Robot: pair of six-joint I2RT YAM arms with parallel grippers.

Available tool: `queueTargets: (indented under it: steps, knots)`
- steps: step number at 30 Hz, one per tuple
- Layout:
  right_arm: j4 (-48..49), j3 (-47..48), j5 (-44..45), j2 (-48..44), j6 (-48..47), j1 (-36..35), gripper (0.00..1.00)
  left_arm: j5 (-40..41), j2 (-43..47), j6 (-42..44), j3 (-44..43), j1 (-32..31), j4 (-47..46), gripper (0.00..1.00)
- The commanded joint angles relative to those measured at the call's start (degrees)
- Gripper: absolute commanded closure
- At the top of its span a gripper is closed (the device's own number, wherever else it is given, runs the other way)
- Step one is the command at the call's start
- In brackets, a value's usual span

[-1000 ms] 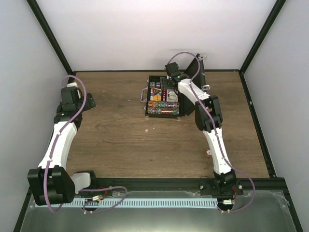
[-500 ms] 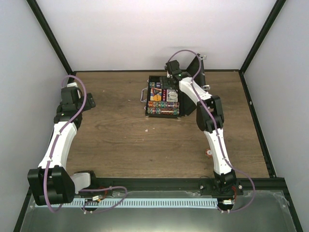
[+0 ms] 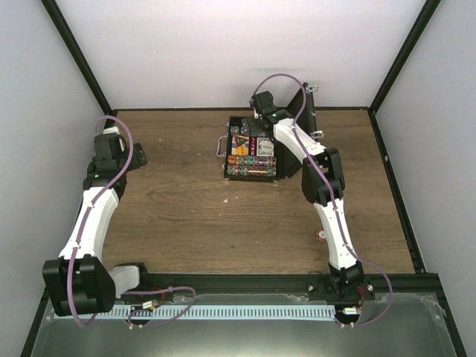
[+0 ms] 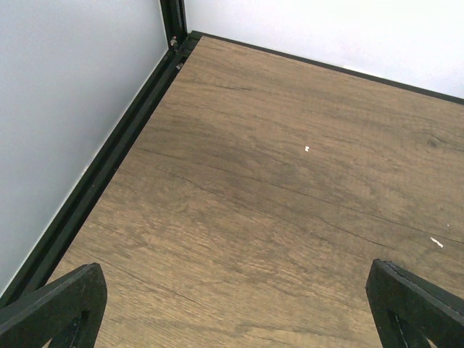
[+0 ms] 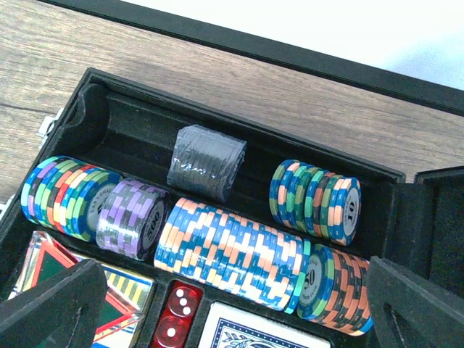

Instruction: Pack up texas hold em set

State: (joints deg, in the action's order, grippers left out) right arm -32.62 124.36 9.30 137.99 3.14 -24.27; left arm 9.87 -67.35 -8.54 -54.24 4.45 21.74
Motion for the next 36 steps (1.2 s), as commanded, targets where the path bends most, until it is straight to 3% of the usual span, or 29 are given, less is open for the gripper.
queueTargets:
  steps: [1,24,36]
  knots:
    - [0.00,2.32,1.72,1.12,-1.35,-0.55,0.00,-0.31,-0.24,0.19,0.28,-0.32,-0.47,0.00]
    - [1.38,7.84,4.52,8.61,-3.12,-0.79,0.00,-0.90,-0.63,0.19,0.24,-0.32,-0.47,0.00]
    - [-0.30,8.16,14.81,10.14,-3.97,-0.84,0.00,-0.99,-0.85,0.19,0.21,-0.32,-0.47,0.00]
